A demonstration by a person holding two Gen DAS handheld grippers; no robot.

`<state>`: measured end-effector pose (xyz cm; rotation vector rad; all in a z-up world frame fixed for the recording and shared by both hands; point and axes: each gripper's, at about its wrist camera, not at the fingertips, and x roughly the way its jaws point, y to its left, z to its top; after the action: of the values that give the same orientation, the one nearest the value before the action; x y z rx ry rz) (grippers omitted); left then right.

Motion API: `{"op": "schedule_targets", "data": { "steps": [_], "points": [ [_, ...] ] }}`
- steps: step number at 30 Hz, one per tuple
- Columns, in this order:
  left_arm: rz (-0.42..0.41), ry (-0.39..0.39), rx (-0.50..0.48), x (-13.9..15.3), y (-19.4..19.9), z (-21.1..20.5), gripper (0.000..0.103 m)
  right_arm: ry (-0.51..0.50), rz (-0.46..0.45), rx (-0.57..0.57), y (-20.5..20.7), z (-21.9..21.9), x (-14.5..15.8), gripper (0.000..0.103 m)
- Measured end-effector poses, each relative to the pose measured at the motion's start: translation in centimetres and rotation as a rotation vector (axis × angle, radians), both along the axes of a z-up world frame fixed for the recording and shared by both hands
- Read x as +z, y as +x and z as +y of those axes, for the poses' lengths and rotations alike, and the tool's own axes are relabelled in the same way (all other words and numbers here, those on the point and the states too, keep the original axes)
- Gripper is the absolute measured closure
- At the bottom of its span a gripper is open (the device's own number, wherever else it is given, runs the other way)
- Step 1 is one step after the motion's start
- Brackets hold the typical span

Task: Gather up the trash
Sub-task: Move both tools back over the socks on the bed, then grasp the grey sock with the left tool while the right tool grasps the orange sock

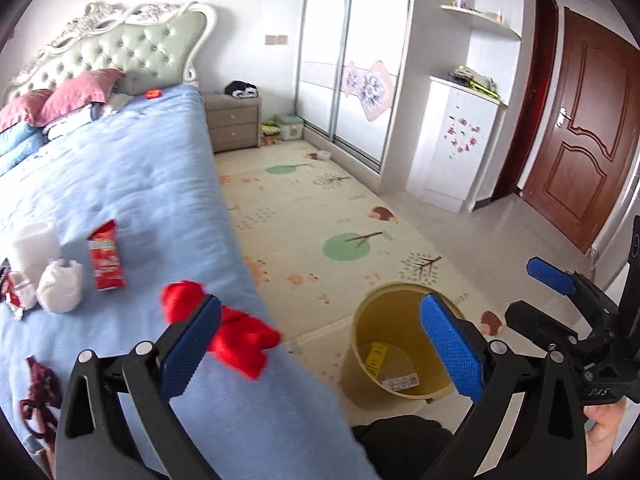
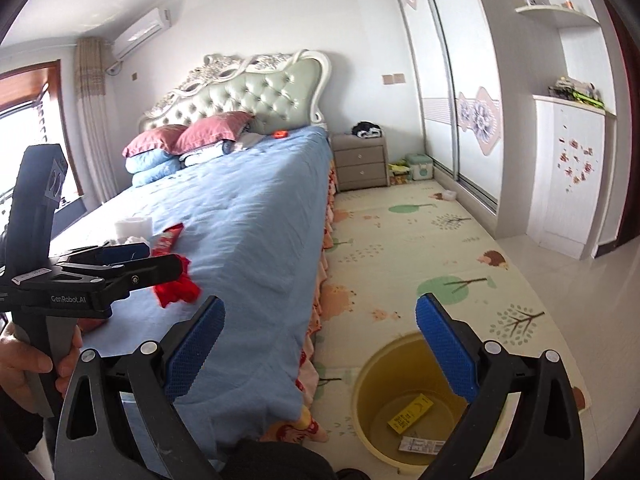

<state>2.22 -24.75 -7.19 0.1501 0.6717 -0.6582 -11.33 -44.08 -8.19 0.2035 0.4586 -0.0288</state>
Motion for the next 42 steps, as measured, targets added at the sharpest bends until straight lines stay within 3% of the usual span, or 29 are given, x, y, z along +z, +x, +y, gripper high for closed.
{"op": "schedule_targets", "data": {
  "steps": [9, 20, 31, 37, 38, 41, 42],
  "points": [
    [-0.110, -0.014, 0.203, 2.9, -0.4, 12.7, 0.004, 0.030, -0.110, 0.188, 2.7, 8.9, 2.7, 0.010],
    [-0.151, 0.017, 0.312, 2.0, -3.4, 21.3, 0.004, 0.019, -0.120, 0.350, 2.6, 18.3, 3.3, 0.010],
    [-0.073, 0.038, 0.302, -3.2, -3.4, 25.8, 0.004, -0.067, -0.051, 0.447, 3.4, 24.2, 0.9, 0.008],
    [0.021, 0.028, 0.303, -5.4, -0.4, 25.7, 0.004, -0.016, 0.001, 0.450, 4.9, 24.4, -0.3, 0.008],
    [0.029, 0.040, 0.305, -5.6, -0.2, 25.6, 0.007, -0.020, 0.006, 0.450, 5.0, 24.5, -0.4, 0.008],
    [0.063, 0.041, 0.284, -6.1, -0.2, 25.4, 0.033, -0.041, 0.026, 0.444, 5.6, 24.8, -0.4, 0.008],
    [0.056, 0.038, 0.273, -6.0, -0.5, 25.4, 0.046, -0.045, 0.036, 0.449, 5.9, 24.8, -0.4, 0.008]
  ]
}}
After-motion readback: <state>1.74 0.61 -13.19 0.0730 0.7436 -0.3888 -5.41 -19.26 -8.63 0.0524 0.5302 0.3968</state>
